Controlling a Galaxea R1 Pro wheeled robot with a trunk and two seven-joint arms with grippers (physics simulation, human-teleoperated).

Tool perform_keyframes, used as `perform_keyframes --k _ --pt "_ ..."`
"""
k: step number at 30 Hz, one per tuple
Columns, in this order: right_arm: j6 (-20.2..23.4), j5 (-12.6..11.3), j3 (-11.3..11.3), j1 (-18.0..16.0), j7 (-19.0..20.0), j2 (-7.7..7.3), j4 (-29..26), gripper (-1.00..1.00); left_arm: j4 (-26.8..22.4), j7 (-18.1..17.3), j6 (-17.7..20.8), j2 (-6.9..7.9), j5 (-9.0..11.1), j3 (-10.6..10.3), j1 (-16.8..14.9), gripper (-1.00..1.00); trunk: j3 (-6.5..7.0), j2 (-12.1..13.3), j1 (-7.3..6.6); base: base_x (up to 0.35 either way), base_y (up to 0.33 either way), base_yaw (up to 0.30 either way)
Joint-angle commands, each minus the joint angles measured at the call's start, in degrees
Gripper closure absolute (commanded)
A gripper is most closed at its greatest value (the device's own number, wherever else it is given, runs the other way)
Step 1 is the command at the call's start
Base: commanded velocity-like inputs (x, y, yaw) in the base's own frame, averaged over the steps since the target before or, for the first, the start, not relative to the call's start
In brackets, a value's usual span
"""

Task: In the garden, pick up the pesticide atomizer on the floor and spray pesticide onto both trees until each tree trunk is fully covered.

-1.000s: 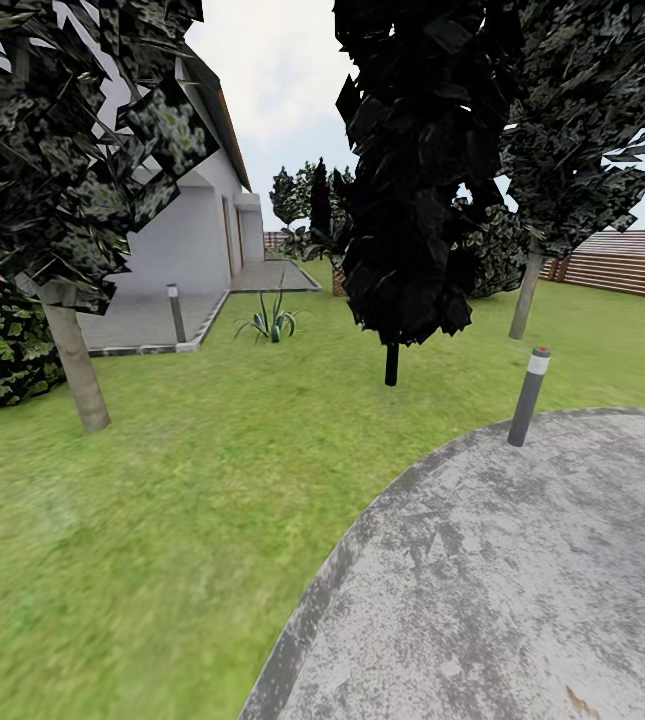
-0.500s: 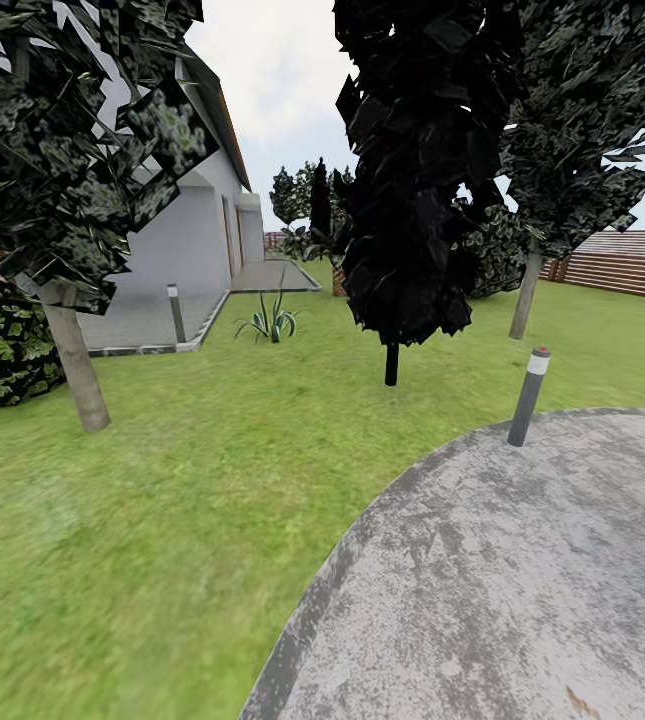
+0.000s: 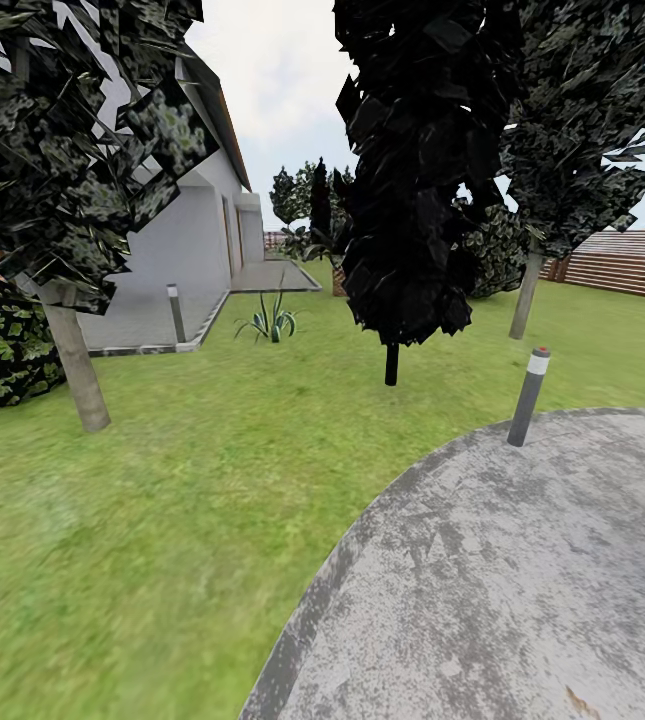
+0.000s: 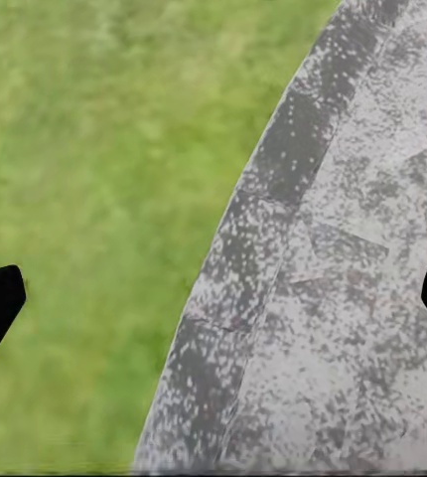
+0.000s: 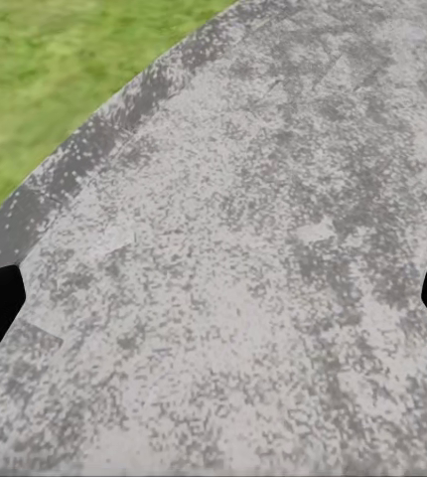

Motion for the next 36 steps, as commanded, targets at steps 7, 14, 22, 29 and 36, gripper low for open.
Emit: perform_keyframes --k 7,14,22,29,36 --pt "-0.05 0.06 0.04 -0.01 -0.09 0.00 0.37 -1.00 0.55 0.10 0.00 0.85 -0.14 -0.01 -0.01 -1.00 -0.20 0.00 0.00 0.000 0.000 0.144" --pt "-0.05 0.05 -0.01 -0.01 -0.10 0.00 0.38 -1.00 0.63 0.14 0.00 1.27 -0.11 -0.11 -0.01 -1.00 -0.54 0.00 0.00 0.000 0.000 0.216" --pt "-0.13 0.01 0.02 -0.01 -0.05 0.00 0.24 -1.00 0.64 0.19 0.01 1.30 -0.11 -0.35 -0.01 -1.00 -0.60 0.00 0.00 0.000 0.000 0.027" --pt "-0.06 0.08 0.13 -0.01 -0.10 0.08 0.42 -1.00 0.64 0.30 -0.04 1.30 -0.04 -0.03 -0.01 -1.00 -0.73 0.00 0.00 0.000 0.163 0.186" --pt "-0.05 0.10 0.23 -0.01 -0.10 0.09 0.49 -1.00 0.64 0.37 -0.08 1.37 0.14 -0.01 -0.01 -1.00 -0.98 0.00 0.00 0.000 0.301 0.266"
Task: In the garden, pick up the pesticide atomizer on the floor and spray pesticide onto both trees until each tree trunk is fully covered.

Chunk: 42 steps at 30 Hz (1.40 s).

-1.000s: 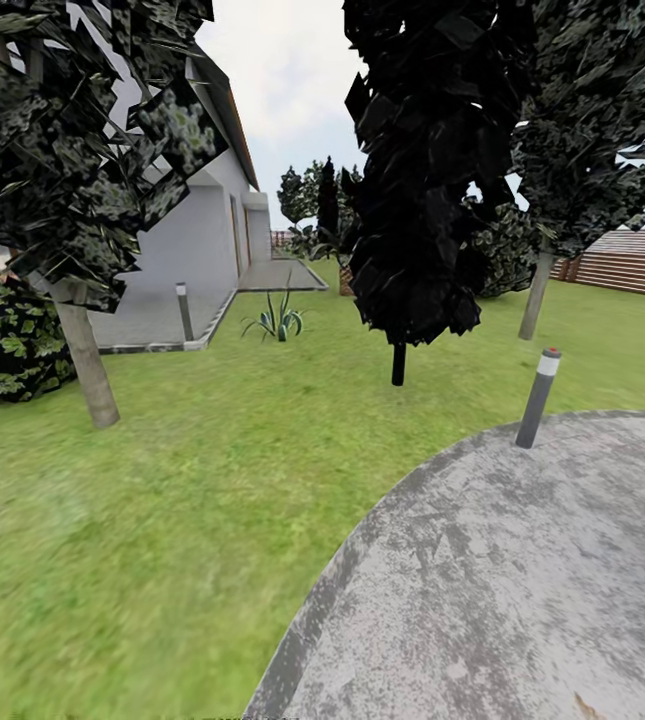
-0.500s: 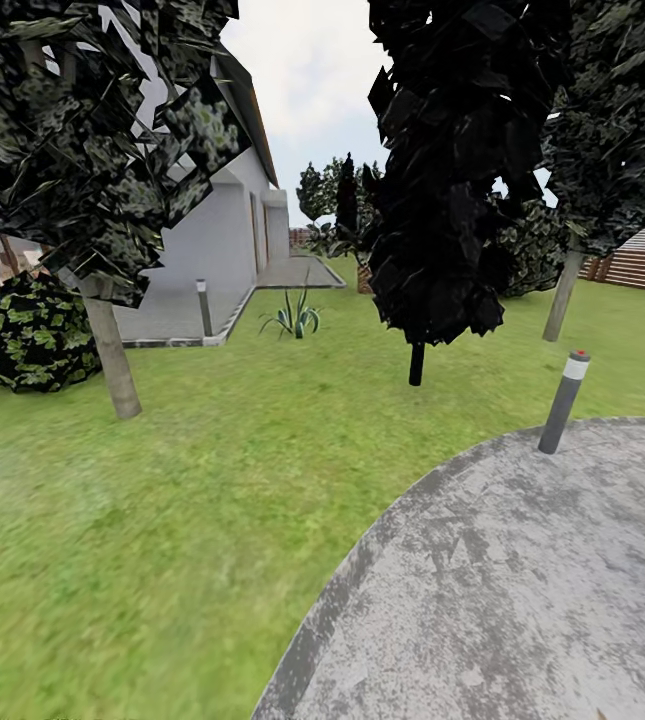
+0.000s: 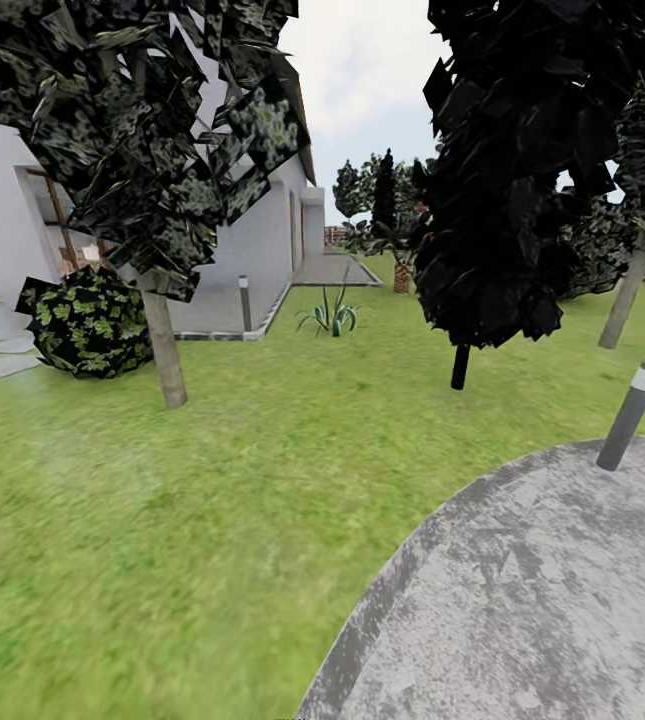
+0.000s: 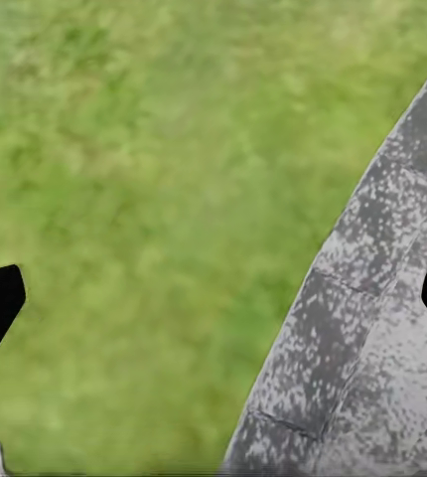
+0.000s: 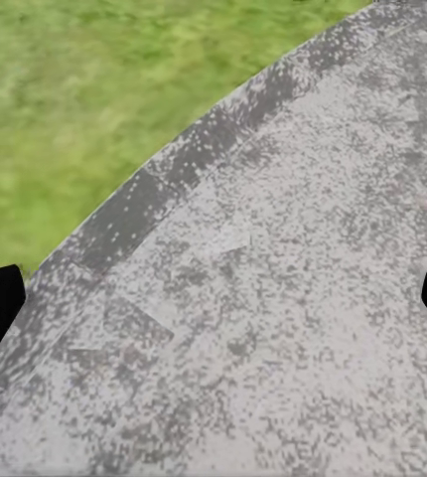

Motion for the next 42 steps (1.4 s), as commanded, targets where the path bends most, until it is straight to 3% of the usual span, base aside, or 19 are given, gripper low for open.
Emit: perform_keyframes --k 1,42 --pt "0.00 0.00 0.01 0.00 0.00 0.00 0.00 -1.00 0.00 0.00 0.00 0.00 0.01 0.00 0.00 -1.00 -0.04 0.00 0.00 0.000 0.304 0.268" --pt "0.00 0.09 0.09 0.00 0.00 0.00 0.00 -1.00 0.09 0.00 0.00 0.10 0.03 0.00 0.00 -1.00 -1.57 0.00 0.00 0.090 0.304 0.268"
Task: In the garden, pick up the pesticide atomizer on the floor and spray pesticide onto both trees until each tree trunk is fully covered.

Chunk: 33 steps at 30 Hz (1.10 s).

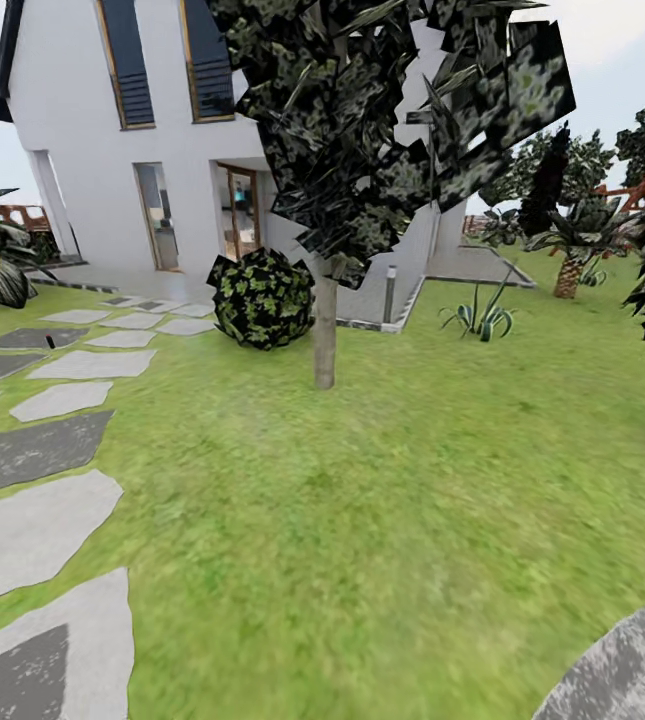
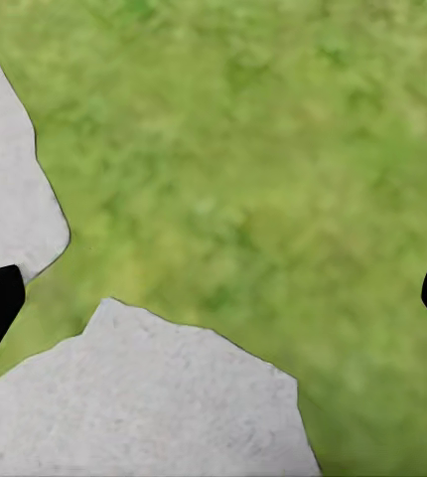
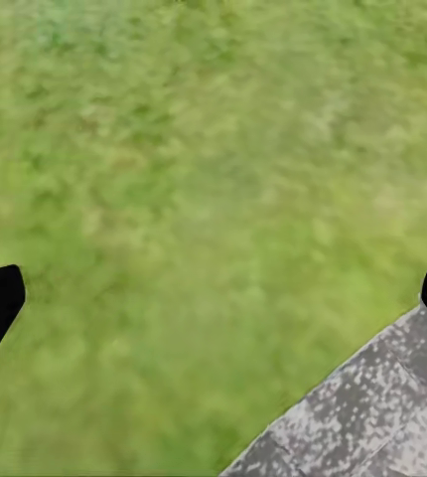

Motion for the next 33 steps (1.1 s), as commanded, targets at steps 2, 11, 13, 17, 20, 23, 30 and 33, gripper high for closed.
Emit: perform_keyframes --k 2,11,13,17,20,23,30,33 --pt "0.00 -0.02 0.01 0.00 0.00 0.00 0.00 -1.00 -0.01 0.00 0.00 0.00 -0.01 0.00 0.00 -1.00 -0.08 0.00 0.00 0.208 0.292 0.268" --pt "0.00 -0.01 0.02 0.00 0.00 0.00 0.00 -1.00 0.00 0.00 0.00 0.22 0.05 0.00 0.00 -1.00 -0.41 0.00 0.00 0.239 0.262 0.268" --pt "0.00 -0.02 0.02 0.00 0.00 0.00 0.00 -1.00 0.00 0.00 0.00 0.30 0.06 0.00 0.00 -1.00 -0.49 0.00 0.00 0.260 0.245 0.268" --pt "0.00 -0.07 0.02 0.00 0.03 0.00 0.00 -1.00 0.00 0.02 0.00 0.35 0.12 0.00 0.00 -1.00 -0.57 0.00 0.00 0.262 0.244 0.155" --pt "0.00 -0.08 0.02 0.00 0.07 0.00 0.00 -1.00 0.00 0.06 0.00 0.35 0.14 0.00 0.00 -1.00 -0.57 0.00 0.00 0.263 0.244 0.021" --pt "0.00 -0.09 0.02 0.00 0.08 0.00 0.00 -1.00 0.00 0.08 0.00 0.35 0.15 0.00 0.00 -1.00 -0.57 0.00 0.00 0.263 0.244 0.005" --pt "0.00 -0.09 0.02 0.00 0.09 0.00 0.00 -1.00 0.00 0.15 0.00 0.35 0.16 0.04 0.00 -1.00 -0.57 0.00 0.00 0.263 0.244 0.000" --pt "0.00 -0.09 0.02 0.00 0.11 0.00 0.00 -1.00 0.00 0.16 0.00 0.35 0.16 0.06 0.00 -1.00 -0.57 0.00 0.00 0.263 0.244 0.000"
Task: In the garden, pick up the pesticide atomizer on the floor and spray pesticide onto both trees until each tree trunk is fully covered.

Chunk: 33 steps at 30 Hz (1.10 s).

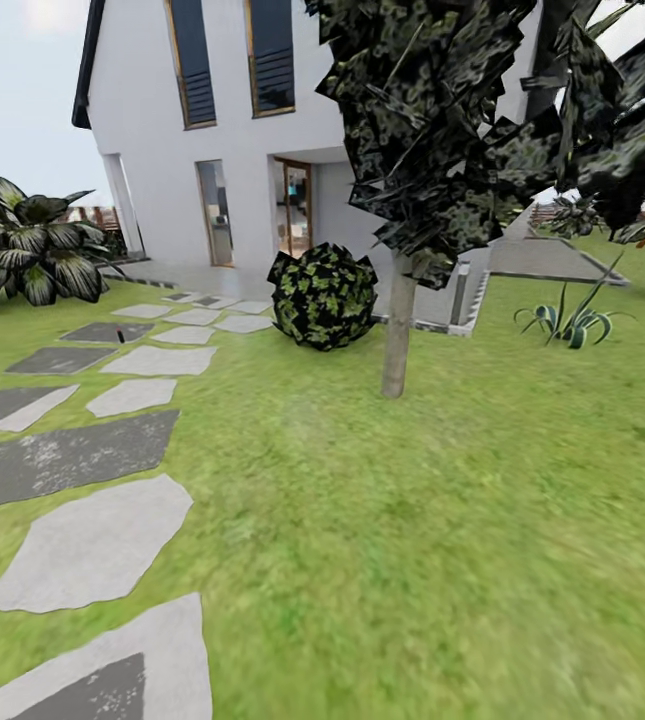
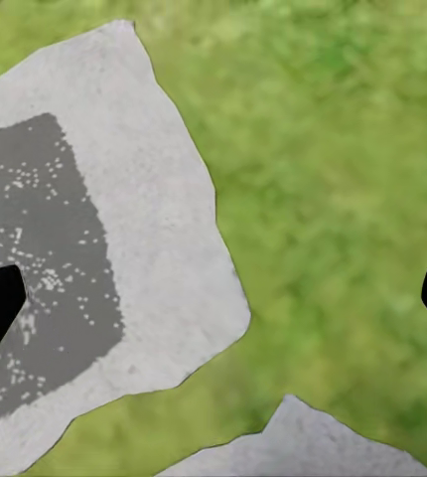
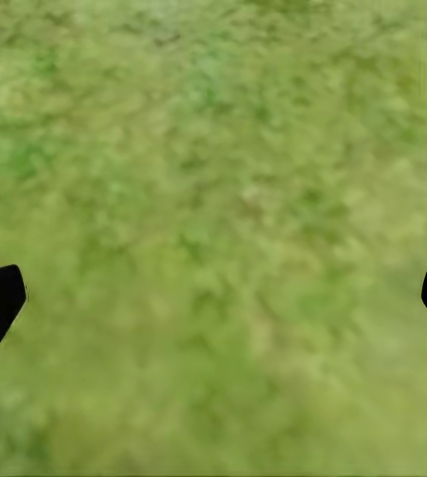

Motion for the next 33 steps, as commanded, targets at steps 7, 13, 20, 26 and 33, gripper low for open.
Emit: perform_keyframes --k 7,13,20,26,33 --pt "0.00 0.00 0.00 0.00 -0.02 0.00 0.00 -1.00 0.00 0.01 0.00 0.00 0.00 0.02 0.00 -1.00 0.00 0.00 0.00 0.263 0.244 0.000" --pt "0.00 0.00 0.00 0.00 -0.02 0.00 0.00 -1.00 0.00 0.01 0.00 0.00 0.00 0.03 0.00 -1.00 0.00 0.00 0.00 0.263 0.244 0.027" --pt "0.00 0.00 0.00 0.00 -0.02 0.00 0.00 -1.00 0.00 0.01 0.00 0.00 0.00 0.00 0.00 -1.00 0.00 0.00 0.00 0.263 0.244 0.205" --pt "0.00 0.00 0.00 0.00 -0.02 0.00 0.00 -1.00 0.00 0.01 0.00 0.00 0.00 0.01 0.00 -1.00 0.00 0.00 0.00 0.263 0.244 0.273" --pt "0.00 0.00 0.00 0.00 -0.02 0.00 0.00 -1.00 0.00 -0.02 0.00 0.00 0.00 0.01 0.00 -1.00 0.00 0.00 0.00 0.263 0.244 0.278"
